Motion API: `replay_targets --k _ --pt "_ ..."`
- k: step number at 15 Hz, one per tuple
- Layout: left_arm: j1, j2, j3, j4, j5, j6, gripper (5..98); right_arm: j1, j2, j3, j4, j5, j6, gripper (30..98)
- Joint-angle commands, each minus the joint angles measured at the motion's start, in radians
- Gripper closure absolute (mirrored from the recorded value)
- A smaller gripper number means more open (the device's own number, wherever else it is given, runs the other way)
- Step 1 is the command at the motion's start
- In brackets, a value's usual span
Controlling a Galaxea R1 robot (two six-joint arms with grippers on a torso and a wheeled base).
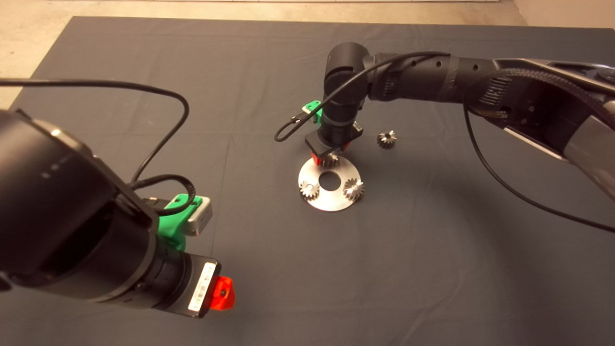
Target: Remove an incorrectly installed larger gear and replace it with the correct smaller gear
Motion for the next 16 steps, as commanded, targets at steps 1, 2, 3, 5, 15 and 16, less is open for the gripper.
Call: replay_targets --k 1,2,3,5,15,16 --pt "-0.009 0.003 0.015 -0.021 0.132 -0.004 5.4 0.022 0.004 -0.002 -0.029 0.002 0.0 63.0" --pt "-0.009 0.003 0.015 -0.02 0.132 -0.004 5.4 0.022 0.004 -0.002 -0.028 0.002 0.001 65.9" --pt "-0.009 0.003 0.015 -0.02 0.132 -0.004 5.4 0.022 0.003 -0.002 -0.029 0.002 0.004 66.4" --pt "-0.009 0.003 0.015 -0.021 0.132 -0.004 5.4 0.022 0.004 -0.002 -0.029 0.002 0.006 67.8" --pt "-0.007 0.003 0.015 -0.02 0.132 -0.004 5.4 0.02 0.004 0.004 -0.028 0.002 0.007 76.5" --pt "-0.006 0.003 0.015 -0.021 0.132 -0.004 5.4 0.02 0.005 0.004 -0.028 0.002 0.007 76.5"
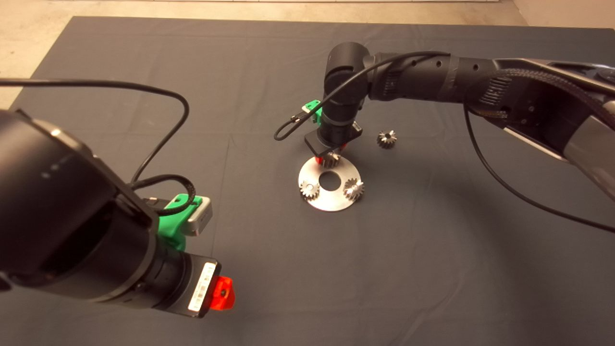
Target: Remove an incorrectly installed larger gear and replace it with the correct smaller gear
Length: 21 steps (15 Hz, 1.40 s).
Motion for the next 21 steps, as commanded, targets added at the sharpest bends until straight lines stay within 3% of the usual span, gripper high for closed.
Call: replay_targets --k 1,21 --pt "-0.003 0.003 0.015 -0.02 0.132 -0.004 5.4 0.02 0.004 0.007 -0.028 -0.006 0.005 76.5" --pt "-0.001 0.003 0.015 -0.019 0.132 -0.004 5.4 0.051 0.001 0.06 -0.022 -0.009 0.002 78.6"
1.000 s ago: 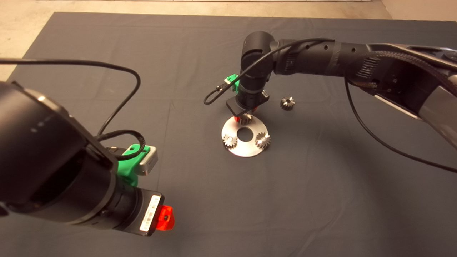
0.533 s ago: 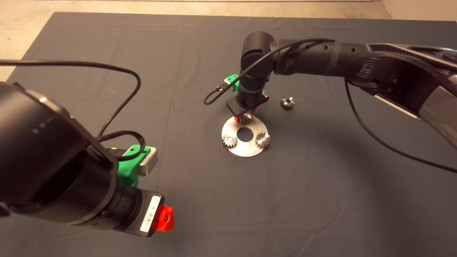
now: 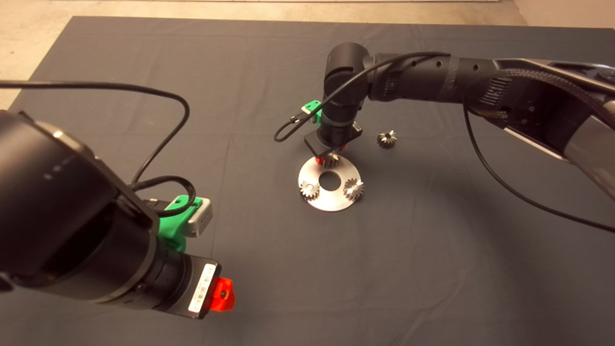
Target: Remove an incorrectly installed larger gear and replace it with the correct smaller gear
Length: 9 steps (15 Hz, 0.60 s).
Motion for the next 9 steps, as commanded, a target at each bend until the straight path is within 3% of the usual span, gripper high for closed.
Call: replay_targets --k 1,9 --pt "-0.007 0.003 0.015 -0.021 0.132 -0.004 5.4 0.054 0.001 0.053 -0.022 -0.004 0.004 78.6" --pt "-0.007 0.004 0.015 -0.02 0.132 -0.003 5.4 0.115 -0.01 0.067 0.017 -0.005 0.004 78.6"
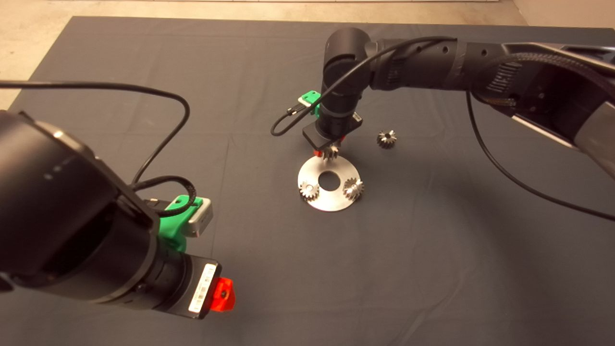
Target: Remove an incorrectly installed larger gear and replace it with the correct smaller gear
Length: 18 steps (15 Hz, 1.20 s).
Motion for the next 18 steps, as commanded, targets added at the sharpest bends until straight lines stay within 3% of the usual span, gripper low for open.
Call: replay_targets --k 1,4,13,18 --pt "-0.007 0.004 0.015 -0.02 0.132 -0.003 5.4 0.065 -0.013 0.021 0.021 -0.001 0.004 78.6" --pt "-0.007 0.004 0.015 -0.019 0.132 -0.003 5.4 0.071 -0.05 0.026 0.041 -0.001 0.008 78.7" --pt "-0.007 0.004 0.015 -0.019 0.132 -0.003 5.4 0.071 -0.387 0.355 0.1 -0.004 0.017 78.7" --pt "-0.007 0.004 0.015 -0.019 0.132 -0.003 5.4 0.069 -0.509 0.488 0.099 -0.006 0.023 78.8"
